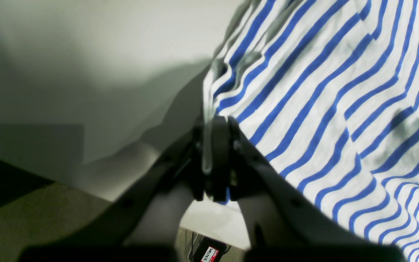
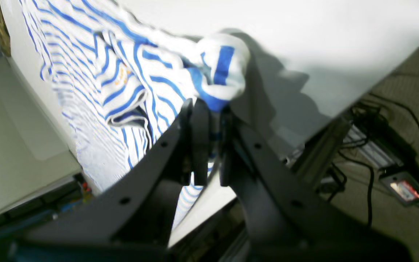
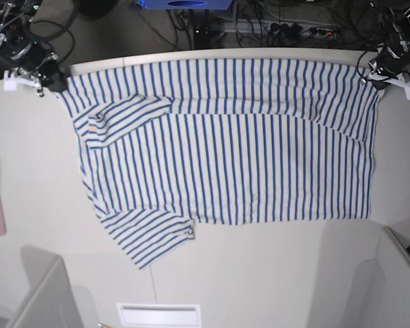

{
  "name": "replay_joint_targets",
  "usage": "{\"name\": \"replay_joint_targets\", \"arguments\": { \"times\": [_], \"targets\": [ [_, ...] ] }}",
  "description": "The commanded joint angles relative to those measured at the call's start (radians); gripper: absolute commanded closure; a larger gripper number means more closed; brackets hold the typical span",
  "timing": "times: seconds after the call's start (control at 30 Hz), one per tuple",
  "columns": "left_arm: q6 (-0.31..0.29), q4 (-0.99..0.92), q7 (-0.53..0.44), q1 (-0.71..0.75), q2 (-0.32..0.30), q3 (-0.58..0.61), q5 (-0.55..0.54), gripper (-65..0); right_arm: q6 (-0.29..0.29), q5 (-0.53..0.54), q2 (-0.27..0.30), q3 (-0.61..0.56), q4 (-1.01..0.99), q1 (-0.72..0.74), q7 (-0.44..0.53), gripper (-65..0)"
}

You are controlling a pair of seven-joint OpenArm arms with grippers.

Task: Fold the T-shirt properly
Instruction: 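Drag the shirt toward the robot with both grippers, then release, then reach both grippers to the shirt's side edges and grasp them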

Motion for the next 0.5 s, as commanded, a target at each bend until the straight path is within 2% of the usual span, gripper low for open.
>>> {"name": "replay_joint_targets", "arguments": {
  "times": [0.0,0.03,0.07,0.17,0.27,0.37,0.47],
  "targets": [
    [-0.002,0.019,-0.015,0.010,-0.018,-0.012,0.002,0.0,0.010,0.017,0.018,0.013,0.018,-0.005,0.001,-17.0],
    [-0.002,0.020,-0.015,0.018,-0.018,-0.012,0.000,0.0,0.010,0.017,0.018,0.013,0.018,-0.006,0.001,-22.1],
    [-0.002,0.023,-0.015,0.022,-0.018,-0.012,-0.001,-5.1,0.010,0.017,0.018,0.013,0.018,-0.014,0.004,-25.7],
    [-0.002,0.046,-0.015,0.027,-0.018,-0.015,-0.001,-24.7,0.010,0.016,0.018,0.015,0.053,-0.025,0.004,-24.8],
    [-0.002,0.083,-0.015,0.035,-0.013,-0.061,-0.001,-37.8,0.008,0.014,0.018,0.064,0.138,-0.038,0.004,-24.8],
    [-0.002,0.135,-0.015,0.026,0.014,-0.136,-0.001,-45.6,0.008,0.012,0.027,0.102,0.193,-0.020,0.004,-24.9],
    [-0.002,0.157,-0.015,-0.025,0.014,-0.172,-0.001,-47.1,0.008,-0.004,0.062,0.091,0.190,0.034,0.000,-24.9]
  ]
}}
